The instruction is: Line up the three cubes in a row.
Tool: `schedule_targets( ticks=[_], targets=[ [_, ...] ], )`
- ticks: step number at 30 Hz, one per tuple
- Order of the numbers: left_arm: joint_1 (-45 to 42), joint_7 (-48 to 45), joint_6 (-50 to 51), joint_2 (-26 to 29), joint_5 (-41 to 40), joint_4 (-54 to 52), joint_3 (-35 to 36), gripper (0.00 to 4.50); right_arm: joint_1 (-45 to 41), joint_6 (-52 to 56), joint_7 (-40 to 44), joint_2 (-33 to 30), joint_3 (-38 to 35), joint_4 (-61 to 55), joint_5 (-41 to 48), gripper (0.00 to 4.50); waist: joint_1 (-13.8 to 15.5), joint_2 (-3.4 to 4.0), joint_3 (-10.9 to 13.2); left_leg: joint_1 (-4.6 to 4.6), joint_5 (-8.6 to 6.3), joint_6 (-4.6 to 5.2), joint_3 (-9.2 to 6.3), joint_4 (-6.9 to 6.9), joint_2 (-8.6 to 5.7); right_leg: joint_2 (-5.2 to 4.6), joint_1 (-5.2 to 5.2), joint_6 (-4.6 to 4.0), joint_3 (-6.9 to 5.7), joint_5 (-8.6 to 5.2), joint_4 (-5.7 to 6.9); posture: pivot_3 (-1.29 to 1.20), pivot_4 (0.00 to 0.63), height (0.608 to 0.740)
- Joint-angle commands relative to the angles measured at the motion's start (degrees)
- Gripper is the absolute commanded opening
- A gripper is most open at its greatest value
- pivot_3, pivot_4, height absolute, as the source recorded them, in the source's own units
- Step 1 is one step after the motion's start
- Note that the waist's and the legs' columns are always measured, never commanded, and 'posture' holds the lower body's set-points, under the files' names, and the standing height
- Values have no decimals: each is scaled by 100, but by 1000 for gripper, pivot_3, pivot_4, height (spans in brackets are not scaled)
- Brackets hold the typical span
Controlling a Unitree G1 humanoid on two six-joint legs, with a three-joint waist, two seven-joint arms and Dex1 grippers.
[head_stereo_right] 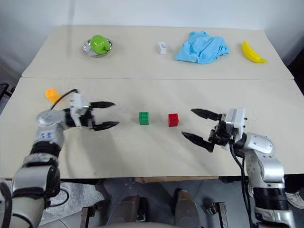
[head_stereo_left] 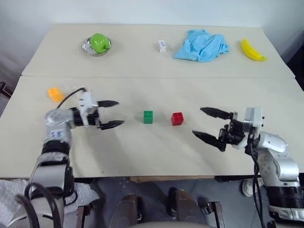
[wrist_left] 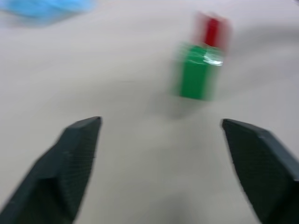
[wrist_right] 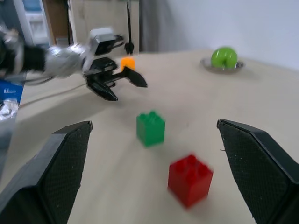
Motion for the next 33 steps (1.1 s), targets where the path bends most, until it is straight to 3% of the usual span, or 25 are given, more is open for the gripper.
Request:
schedule_targets(
  ticks=[1, 4, 7, 11, 14, 18, 24, 28, 33],
  targets=[
    [1121, 1309, 611, -35, -519, -1832, 888, 4480, -125, -163, 5, 116, 42, 42, -33, 4500, 4, 0, 0, 1, 0, 0, -9, -1, -5, -6, 0, -2, -2, -1, 7, 0, 150, 740],
    [2323, 2571, 913, -417, -687, -2957, 1712, 4480, -243, -187, 55, 173, 110, 104, -54, 4500, 82, 0, 0, -9, -3, 8, -35, 1, -28, -30, 4, -2, -2, -1, 9, 0, 150, 740],
    [3275, 3687, 904, -959, -679, -3391, 2431, 4480, -357, -257, 123, 185, 194, 163, -151, 4500, 152, -2, -1, 4, -6, 15, -34, 7, -34, -37, 26, 4, 0, 2, -4, 0, 150, 740],
    [3660, 4638, 1389, -1398, -838, -3775, 2575, 4480, -432, -237, 180, 177, 208, 191, -126, 4500, 291, -8, -5, 8, -6, 15, -40, 9, -35, -39, 34, 3, -2, 2, -3, 0, 150, 740],
    [3638, 4703, 1465, -1622, -890, -4187, 2168, 4480, -430, -198, 221, 144, 210, 199, -102, 4500, 324, -11, -7, 7, -5, 13, -40, 10, -35, -41, 33, 3, -2, 3, -1, 0, 150, 740],
    [3179, 5271, 1961, -1673, -720, -4514, 1642, 4480, -437, -126, 248, 115, 189, 174, -61, 4500, 295, -12, -7, 7, -6, 10, -36, 10, -36, -39, 28, 2, -3, 4, 0, 0, 150, 740],
    [1324, 6879, 3343, -1289, -39, -3707, 1135, 4480, -501, 105, 260, 89, 222, 95, 4, 4500, 290, -13, -8, 7, 0, 6, -25, 9, -35, -26, 24, 2, -3, 3, 9, 0, 150, 740],
    [-84, 7202, 3101, -1089, 443, -2275, 744, 4480, -605, 264, 26, 228, 197, -128, 158, 4500, 290, -15, -9, 5, 0, 6, -19, 8, -35, -18, 20, 3, -6, 3, 5, 0, 150, 740],
    [-879, 7486, 2663, -1017, 779, -1034, 526, 4480, -519, 328, -122, 290, 205, -273, 140, 4500, 277, -17, -10, 2, 0, 6, -17, 3, -35, -14, 18, 3, -8, 3, -2, 0, 150, 740]
  ],
)
